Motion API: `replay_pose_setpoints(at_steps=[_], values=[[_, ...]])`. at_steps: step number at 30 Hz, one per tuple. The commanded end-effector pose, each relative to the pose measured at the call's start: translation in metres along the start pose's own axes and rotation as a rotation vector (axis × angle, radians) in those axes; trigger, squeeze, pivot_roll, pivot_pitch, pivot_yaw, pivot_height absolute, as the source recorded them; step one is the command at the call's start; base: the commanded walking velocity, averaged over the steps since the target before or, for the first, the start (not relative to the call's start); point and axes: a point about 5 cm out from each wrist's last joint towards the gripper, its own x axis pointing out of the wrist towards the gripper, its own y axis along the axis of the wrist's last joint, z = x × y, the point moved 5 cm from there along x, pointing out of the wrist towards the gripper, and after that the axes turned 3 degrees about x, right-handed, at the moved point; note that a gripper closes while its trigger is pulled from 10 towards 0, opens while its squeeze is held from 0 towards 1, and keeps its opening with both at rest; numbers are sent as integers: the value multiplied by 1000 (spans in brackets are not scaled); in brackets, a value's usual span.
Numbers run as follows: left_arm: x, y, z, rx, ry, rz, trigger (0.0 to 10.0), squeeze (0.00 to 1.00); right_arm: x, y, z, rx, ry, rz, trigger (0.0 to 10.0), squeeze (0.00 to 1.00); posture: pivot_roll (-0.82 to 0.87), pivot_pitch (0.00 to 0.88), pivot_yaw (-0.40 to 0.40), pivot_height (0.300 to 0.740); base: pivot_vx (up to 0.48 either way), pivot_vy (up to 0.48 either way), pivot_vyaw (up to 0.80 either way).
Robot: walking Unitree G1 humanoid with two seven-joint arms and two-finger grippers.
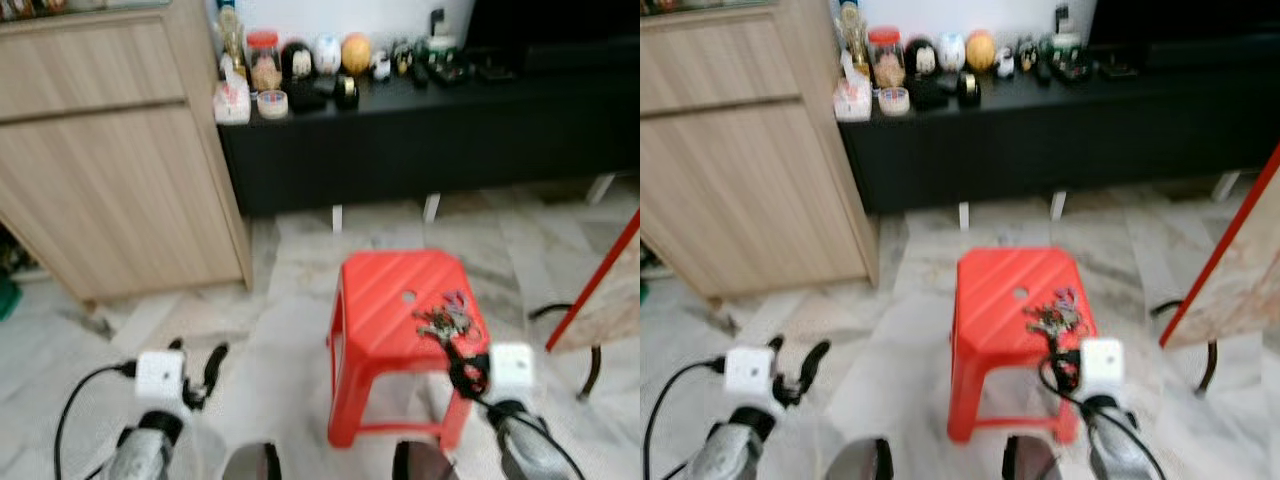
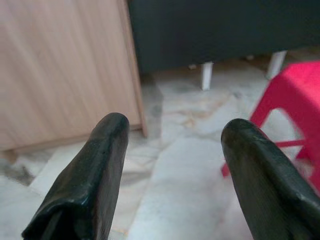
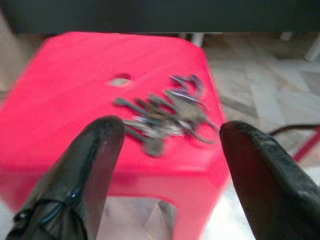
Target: Hang keys on a hook
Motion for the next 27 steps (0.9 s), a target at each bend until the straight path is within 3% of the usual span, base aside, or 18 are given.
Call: replay_pose_setpoints(at_steps=[1, 12, 27], values=[[-4, -9, -2, 10, 7, -34, 10000, 0, -1, -4, -3, 7, 2, -12, 10000, 0, 42, 0, -7, 580, 270, 0, 0], [-6, -10, -4, 8, 13, -34, 10000, 0, 2, -4, 10, 10, -66, -24, 10000, 0, 51, 0, -10, 580, 96, 0, 0], [-4, -8, -3, 14, 8, -27, 10000, 0, 5, -3, 11, 22, -77, -22, 10000, 0, 50, 0, -11, 580, 54, 0, 0]])
